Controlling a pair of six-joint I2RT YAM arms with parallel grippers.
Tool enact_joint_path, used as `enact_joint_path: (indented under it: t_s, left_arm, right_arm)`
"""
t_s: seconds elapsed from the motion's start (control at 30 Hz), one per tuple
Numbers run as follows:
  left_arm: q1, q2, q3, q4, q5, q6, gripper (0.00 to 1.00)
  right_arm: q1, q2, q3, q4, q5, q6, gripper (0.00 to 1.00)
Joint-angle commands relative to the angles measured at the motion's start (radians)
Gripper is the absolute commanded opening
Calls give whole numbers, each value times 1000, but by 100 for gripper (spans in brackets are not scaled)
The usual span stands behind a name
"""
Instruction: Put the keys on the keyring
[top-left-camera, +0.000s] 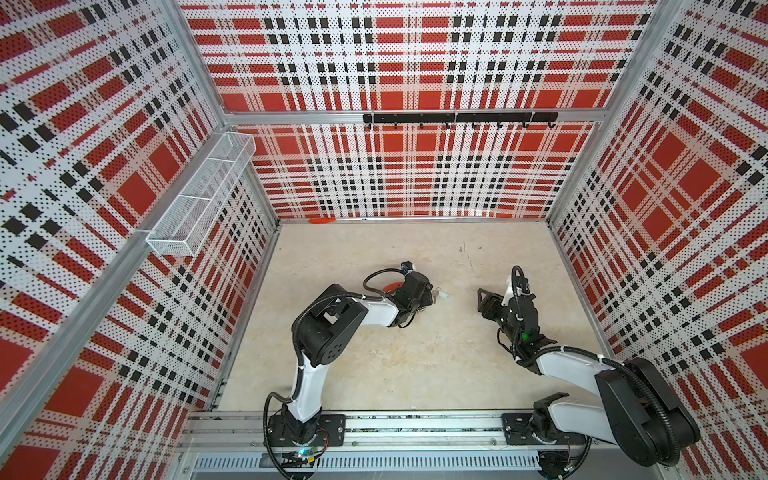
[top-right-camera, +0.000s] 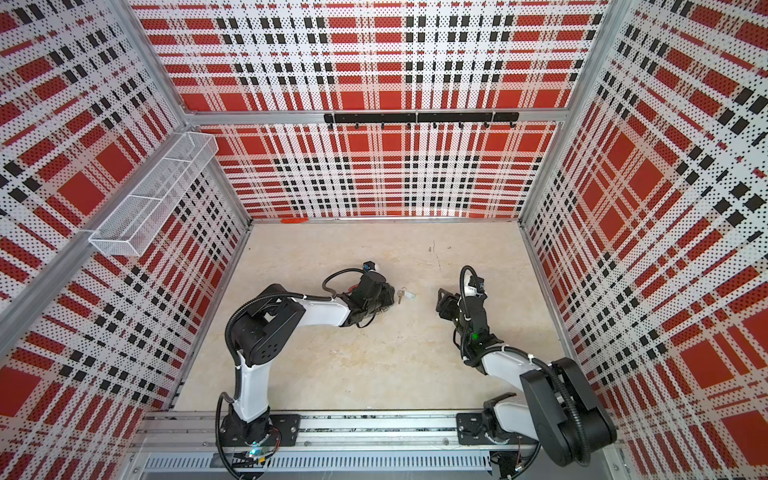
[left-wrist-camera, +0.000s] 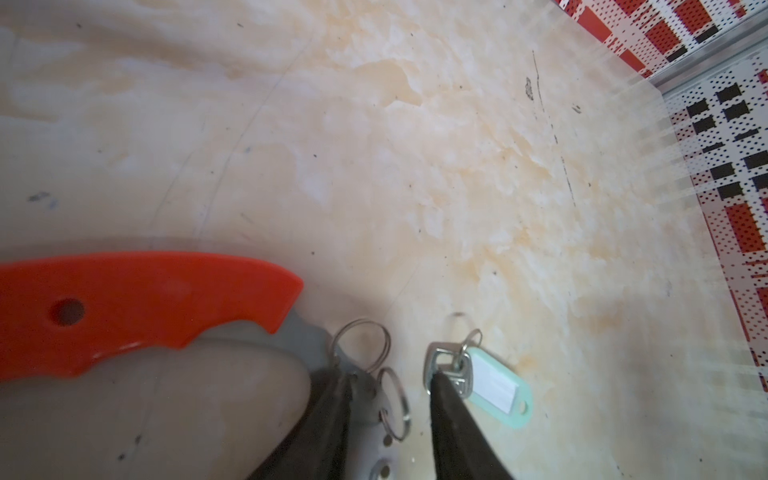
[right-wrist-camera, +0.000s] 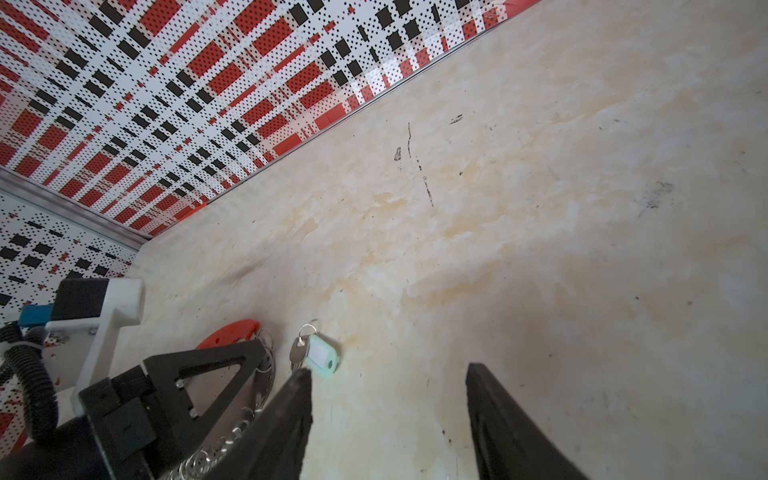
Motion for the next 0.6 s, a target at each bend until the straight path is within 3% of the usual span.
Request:
enact_joint_path:
  t_s: [0.0, 0.23, 0.43, 0.57]
  left_arm:
    - [5, 29, 31, -12, -16, 17, 35]
    - [-4, 40, 60, -37, -31, 35, 31]
    - [-30, 20, 101, -112, -96, 87, 39]
    - [-41, 1, 129, -165, -140, 117, 39]
  right_arm:
    - [-6, -4, 13, 31, 6, -5, 62]
    - [-6, 6, 17, 32, 7, -9, 61]
    - [-6, 2, 15, 31, 8, -12, 61]
    - [-6, 1, 18, 32, 7, -11, 61]
